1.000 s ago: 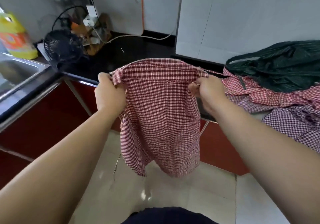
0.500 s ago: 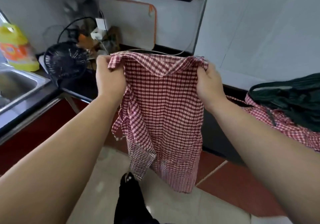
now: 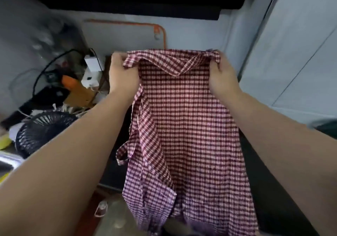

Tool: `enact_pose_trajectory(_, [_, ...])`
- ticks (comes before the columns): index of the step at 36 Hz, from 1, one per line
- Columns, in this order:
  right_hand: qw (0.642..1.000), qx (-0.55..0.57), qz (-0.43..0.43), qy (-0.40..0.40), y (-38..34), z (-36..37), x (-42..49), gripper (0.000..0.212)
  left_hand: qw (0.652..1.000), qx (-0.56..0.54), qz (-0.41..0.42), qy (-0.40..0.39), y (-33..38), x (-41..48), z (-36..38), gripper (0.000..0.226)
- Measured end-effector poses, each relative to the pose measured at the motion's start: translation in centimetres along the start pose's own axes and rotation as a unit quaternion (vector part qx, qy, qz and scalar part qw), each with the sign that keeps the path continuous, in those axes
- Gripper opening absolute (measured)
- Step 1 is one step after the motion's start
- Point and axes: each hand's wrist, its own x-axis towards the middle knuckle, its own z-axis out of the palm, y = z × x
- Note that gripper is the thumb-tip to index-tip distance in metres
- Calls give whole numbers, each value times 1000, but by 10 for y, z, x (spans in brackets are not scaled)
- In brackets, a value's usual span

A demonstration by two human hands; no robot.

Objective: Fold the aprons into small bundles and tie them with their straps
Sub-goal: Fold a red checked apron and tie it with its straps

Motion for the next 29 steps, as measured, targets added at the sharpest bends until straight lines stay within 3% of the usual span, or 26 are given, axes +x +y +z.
enact_pose_trajectory(7, [1000,6,23,16,18,16,57,44,994,-59,-41,-83,-7,60,29,13])
enact_pose_trajectory(9, [996,-35,77,-36,31,19,71,56,986,-37,-73,-145,-24,72,33,29])
enact_pose_trajectory(11, [978,-105,124,-129,46,22,81,67,967,55,-111,-222,-41,74,33,35])
enact_pose_trajectory(13, [956,-164,165,-181,56,24,80,61,948,115,-144,-261,-59,74,31,44])
enact_pose_trajectory(16, [951,-171,142,-212,64,32,73,39,935,150,-190,-258,-80,74,29,63])
enact_pose_trajectory(19, [939,-187,136,-255,67,44,59,23,919,201,-179,-288,-93,64,30,52])
enact_pose_trajectory(23, [933,-204,134,-264,80,63,32,18,905,212,-184,-319,-107,38,20,34])
enact_pose_trajectory(29, [895,-192,192,-353,86,96,-23,55,873,285,-191,-346,-150,5,-28,41])
